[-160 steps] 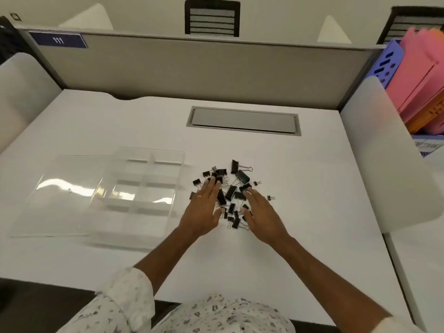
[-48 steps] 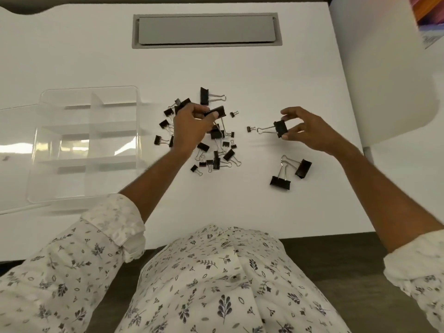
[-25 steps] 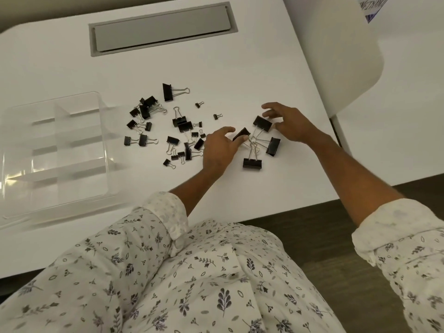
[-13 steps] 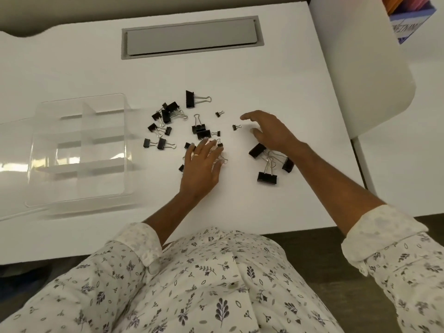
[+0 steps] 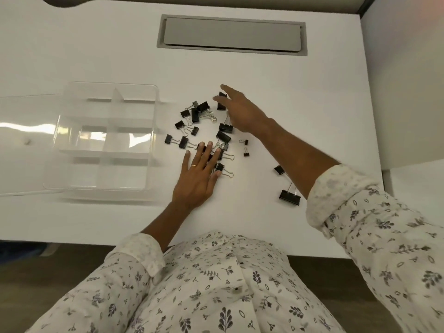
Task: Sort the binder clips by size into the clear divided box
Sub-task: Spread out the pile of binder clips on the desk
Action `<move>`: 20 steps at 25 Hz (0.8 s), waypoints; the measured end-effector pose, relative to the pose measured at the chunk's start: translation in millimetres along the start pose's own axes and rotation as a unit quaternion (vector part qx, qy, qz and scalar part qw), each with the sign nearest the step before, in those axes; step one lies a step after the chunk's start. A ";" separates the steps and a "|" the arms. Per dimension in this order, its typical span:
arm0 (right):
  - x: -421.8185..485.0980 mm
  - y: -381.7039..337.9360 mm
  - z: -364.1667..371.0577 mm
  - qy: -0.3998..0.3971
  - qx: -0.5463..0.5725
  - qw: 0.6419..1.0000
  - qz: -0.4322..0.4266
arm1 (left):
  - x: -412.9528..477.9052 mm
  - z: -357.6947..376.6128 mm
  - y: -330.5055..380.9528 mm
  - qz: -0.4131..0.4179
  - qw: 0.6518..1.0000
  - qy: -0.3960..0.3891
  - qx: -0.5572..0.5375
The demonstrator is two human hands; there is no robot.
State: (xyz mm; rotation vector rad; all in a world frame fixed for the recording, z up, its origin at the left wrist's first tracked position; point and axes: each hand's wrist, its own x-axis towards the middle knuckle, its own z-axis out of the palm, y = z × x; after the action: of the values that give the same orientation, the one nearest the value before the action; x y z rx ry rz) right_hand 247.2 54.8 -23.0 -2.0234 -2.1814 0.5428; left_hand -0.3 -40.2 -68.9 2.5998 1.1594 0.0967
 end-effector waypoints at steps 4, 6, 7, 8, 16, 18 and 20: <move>19.3 7.2 11.1 -0.005 -0.031 0.999 -0.003 | 1.5 0.2 -0.6 -0.001 1.000 0.006 0.001; 19.8 6.6 14.2 0.030 -0.022 0.999 0.001 | 1.2 0.8 -1.9 -0.006 1.000 0.008 0.000; 17.9 5.9 12.9 0.049 -0.007 0.999 0.011 | 1.1 0.9 -1.7 -0.007 1.000 0.009 0.000; 14.9 5.0 9.4 0.071 0.022 0.997 0.028 | 1.2 1.1 -1.7 -0.008 1.000 0.009 -0.002; -102.8 9.0 -36.1 0.328 0.440 0.807 0.219 | 0.2 1.6 -2.6 -0.012 1.000 0.020 -0.020; -165.9 16.4 -36.6 0.322 0.507 0.750 0.276 | 0.3 1.9 -3.9 -0.016 0.999 0.025 -0.028; -229.5 20.9 -29.5 0.325 0.536 0.716 0.307 | 0.2 2.8 -4.2 -0.018 0.999 0.029 -0.035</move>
State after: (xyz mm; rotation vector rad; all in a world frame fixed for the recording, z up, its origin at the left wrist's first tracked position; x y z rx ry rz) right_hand 299.7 -164.5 33.0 -1.6986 -0.4576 0.7367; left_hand -2.7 -38.0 -72.8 2.5299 1.2010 0.2025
